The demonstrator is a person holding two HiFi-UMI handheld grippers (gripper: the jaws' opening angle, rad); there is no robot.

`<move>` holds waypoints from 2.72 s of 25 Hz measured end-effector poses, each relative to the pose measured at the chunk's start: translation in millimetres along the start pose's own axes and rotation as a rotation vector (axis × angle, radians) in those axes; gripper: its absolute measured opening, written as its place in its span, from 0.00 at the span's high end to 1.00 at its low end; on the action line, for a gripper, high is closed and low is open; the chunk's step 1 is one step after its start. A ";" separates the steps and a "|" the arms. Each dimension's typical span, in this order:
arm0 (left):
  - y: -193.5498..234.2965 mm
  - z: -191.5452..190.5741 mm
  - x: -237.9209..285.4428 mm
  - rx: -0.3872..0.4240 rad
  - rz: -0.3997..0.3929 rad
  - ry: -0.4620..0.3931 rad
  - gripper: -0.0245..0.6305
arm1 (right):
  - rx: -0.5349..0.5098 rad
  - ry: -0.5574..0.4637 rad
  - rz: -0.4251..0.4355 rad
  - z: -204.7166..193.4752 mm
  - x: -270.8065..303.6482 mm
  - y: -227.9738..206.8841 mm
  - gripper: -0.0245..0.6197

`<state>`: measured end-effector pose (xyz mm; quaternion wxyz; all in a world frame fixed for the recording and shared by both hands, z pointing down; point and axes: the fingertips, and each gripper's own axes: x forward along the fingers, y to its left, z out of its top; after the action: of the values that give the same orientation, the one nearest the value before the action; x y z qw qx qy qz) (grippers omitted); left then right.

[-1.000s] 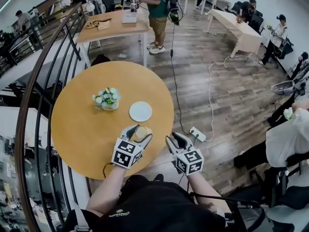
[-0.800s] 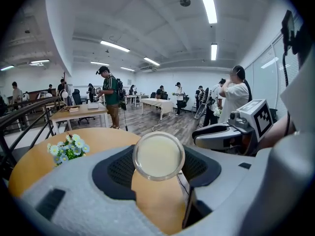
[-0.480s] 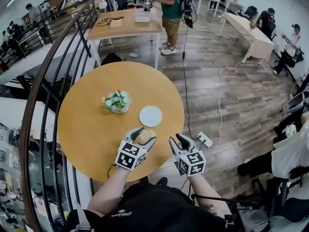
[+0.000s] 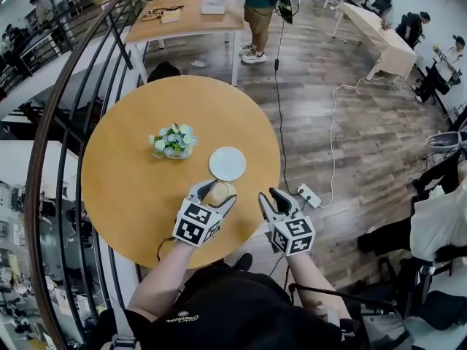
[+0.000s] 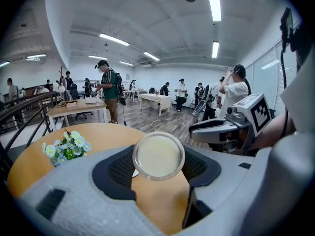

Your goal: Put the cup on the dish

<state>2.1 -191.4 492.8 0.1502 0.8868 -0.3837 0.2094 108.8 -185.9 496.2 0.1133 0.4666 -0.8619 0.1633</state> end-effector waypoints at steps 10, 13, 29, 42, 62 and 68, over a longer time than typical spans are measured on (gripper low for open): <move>7.4 -32.4 24.6 -0.016 -0.001 0.086 0.55 | 0.061 0.101 0.030 -46.8 20.4 1.1 0.78; 18.2 -52.5 33.4 -0.030 0.003 0.119 0.55 | 0.081 0.136 0.042 -69.4 35.6 2.1 0.78; 44.1 -104.1 75.2 -0.097 0.013 0.218 0.55 | 0.109 0.237 0.068 -115.6 64.6 -6.9 0.78; 118.8 -60.3 156.8 0.026 0.064 0.248 0.55 | 0.137 0.257 0.047 -124.5 69.5 -21.4 0.78; 128.3 -83.9 201.5 0.097 0.009 0.409 0.55 | 0.182 0.247 0.011 -128.5 75.2 -39.4 0.78; 128.9 -87.9 204.4 0.119 0.012 0.421 0.55 | 0.190 0.251 0.006 -132.8 73.9 -38.3 0.78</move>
<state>10.0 -365.2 682.1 0.1733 0.8285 -0.3359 0.4132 107.0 -210.8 650.9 0.1751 0.4485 -0.8230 0.3015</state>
